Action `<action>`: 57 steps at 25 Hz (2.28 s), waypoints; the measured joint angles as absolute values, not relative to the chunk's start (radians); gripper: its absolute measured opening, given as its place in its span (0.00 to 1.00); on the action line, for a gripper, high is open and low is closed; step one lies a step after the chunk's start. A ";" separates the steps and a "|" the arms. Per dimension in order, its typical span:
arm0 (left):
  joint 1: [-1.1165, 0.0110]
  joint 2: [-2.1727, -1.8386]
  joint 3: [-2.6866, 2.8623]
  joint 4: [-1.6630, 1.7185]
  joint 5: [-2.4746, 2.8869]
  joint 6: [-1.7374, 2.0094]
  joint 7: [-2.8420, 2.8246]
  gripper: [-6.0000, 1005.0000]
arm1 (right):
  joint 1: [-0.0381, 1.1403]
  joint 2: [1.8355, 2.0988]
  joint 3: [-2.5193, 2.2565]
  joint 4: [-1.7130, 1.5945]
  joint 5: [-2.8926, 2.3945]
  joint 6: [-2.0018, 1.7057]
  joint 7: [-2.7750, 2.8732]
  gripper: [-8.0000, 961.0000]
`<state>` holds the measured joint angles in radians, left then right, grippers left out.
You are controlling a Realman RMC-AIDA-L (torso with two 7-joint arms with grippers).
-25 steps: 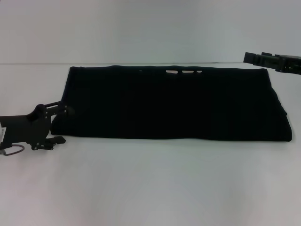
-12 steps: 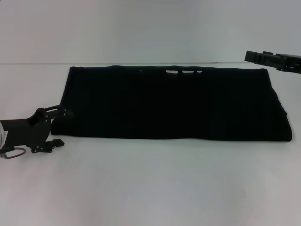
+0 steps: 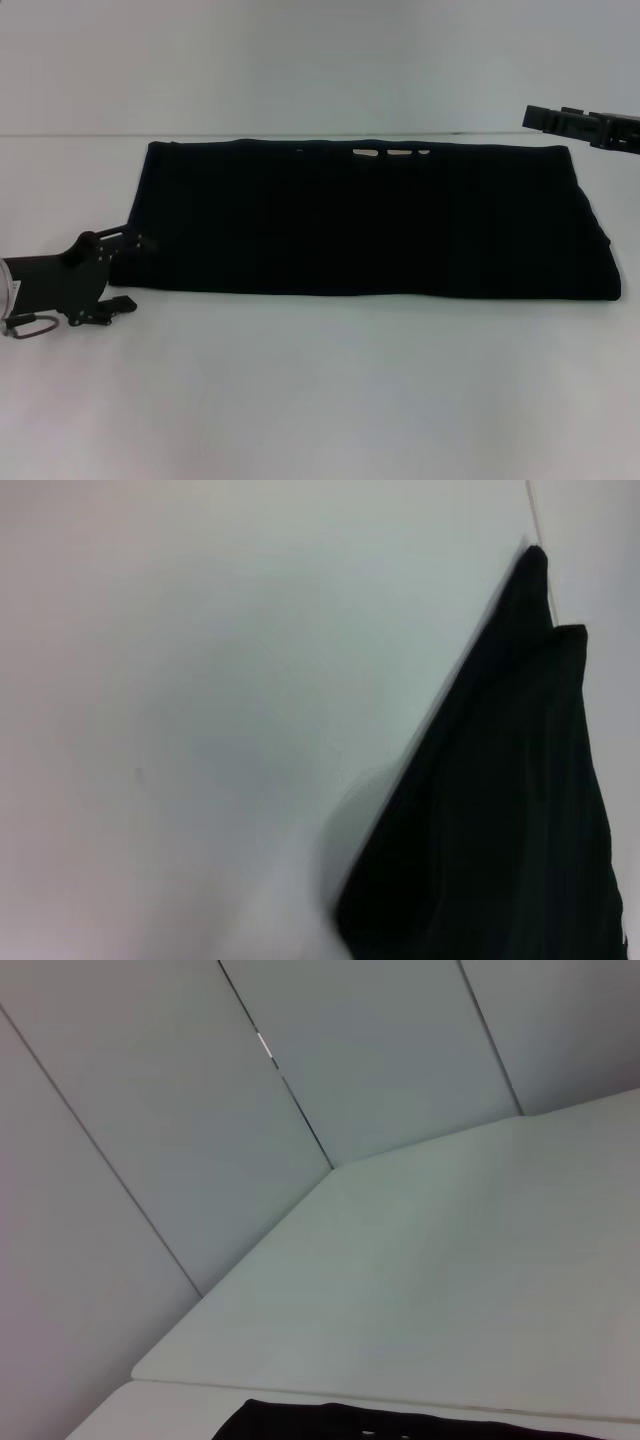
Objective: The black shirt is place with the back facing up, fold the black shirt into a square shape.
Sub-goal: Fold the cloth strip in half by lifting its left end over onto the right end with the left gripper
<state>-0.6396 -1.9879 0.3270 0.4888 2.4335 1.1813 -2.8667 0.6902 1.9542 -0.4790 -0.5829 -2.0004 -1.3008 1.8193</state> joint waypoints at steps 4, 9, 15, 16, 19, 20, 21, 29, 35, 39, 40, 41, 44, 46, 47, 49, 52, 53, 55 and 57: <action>-0.640 -1.990 0.321 0.488 2.428 1.165 -2.856 0.93 | 0.690 1.954 -0.477 -0.583 -2.000 -1.301 1.819 0.94; -0.643 -1.990 0.324 0.488 2.428 1.148 -2.848 0.93 | 0.691 1.954 -0.469 -0.583 -2.000 -1.302 1.819 0.94; -0.650 -1.990 0.326 0.487 2.428 1.126 -2.834 0.93 | 0.692 1.954 -0.467 -0.583 -2.000 -1.305 1.820 0.94; -0.651 -1.990 0.326 0.487 2.428 1.124 -2.832 0.93 | 0.692 1.954 -0.466 -0.583 -2.000 -1.305 1.821 0.94; -0.653 -1.990 0.327 0.486 2.428 1.115 -2.827 0.93 | 0.692 1.954 -0.466 -0.583 -1.998 -1.306 1.821 0.94; -0.654 -1.990 0.328 0.486 2.428 1.112 -2.827 0.93 | 0.692 1.954 -0.466 -0.583 -1.996 -1.306 1.821 0.94; -0.654 -1.990 0.329 0.486 2.428 1.110 -2.826 0.93 | 0.692 1.954 -0.466 -0.583 -1.994 -1.307 1.821 0.94; -0.667 -1.990 0.333 0.473 2.428 1.094 -2.810 0.93 | 0.692 1.954 -0.466 -0.583 -1.991 -1.308 1.821 0.94; -0.679 -1.989 0.333 0.466 2.428 1.076 -2.798 0.93 | 0.692 1.953 -0.466 -0.583 -1.990 -1.309 1.821 0.94; -0.681 -1.988 0.333 0.466 2.428 1.070 -2.789 0.93 | 0.692 1.952 -0.466 -0.583 -1.990 -1.310 1.821 0.94; -0.682 -1.988 0.333 0.466 2.428 1.070 -2.789 0.93 | 0.692 1.952 -0.466 -0.583 -1.990 -1.310 1.821 0.94; -0.682 -1.987 0.333 0.467 2.428 1.069 -2.789 0.93 | 0.692 1.952 -0.466 -0.583 -1.990 -1.310 1.821 0.94; -0.681 -1.986 0.333 0.473 2.430 1.065 -2.789 0.93 | 0.692 1.951 -0.466 -0.583 -1.989 -1.310 1.821 0.94; -0.681 -1.985 0.333 0.474 2.431 1.064 -2.788 0.93 | 0.692 1.951 -0.466 -0.583 -1.989 -1.310 1.822 0.94; -0.681 -1.985 0.333 0.474 2.432 1.063 -2.788 0.93 | 0.692 1.950 -0.466 -0.583 -1.989 -1.310 1.822 0.94; -0.681 -1.985 0.333 0.474 2.433 1.063 -2.784 0.93 | 0.692 1.950 -0.466 -0.583 -1.989 -1.310 1.822 0.94; -0.681 -1.985 0.333 0.473 2.432 1.058 -2.773 0.93 | 0.693 1.950 -0.466 -0.583 -1.988 -1.310 1.822 0.94; -0.681 -1.985 0.333 0.472 2.432 1.056 -2.771 0.93 | 0.694 1.950 -0.466 -0.583 -1.988 -1.310 1.822 0.94; -0.681 -1.985 0.333 0.470 2.431 1.053 -2.765 0.93 | 0.694 1.949 -0.466 -0.583 -1.988 -1.310 1.822 0.94; -0.682 -1.985 0.333 0.471 2.429 1.052 -2.759 0.93 | 0.694 1.949 -0.466 -0.583 -1.988 -1.310 1.822 0.94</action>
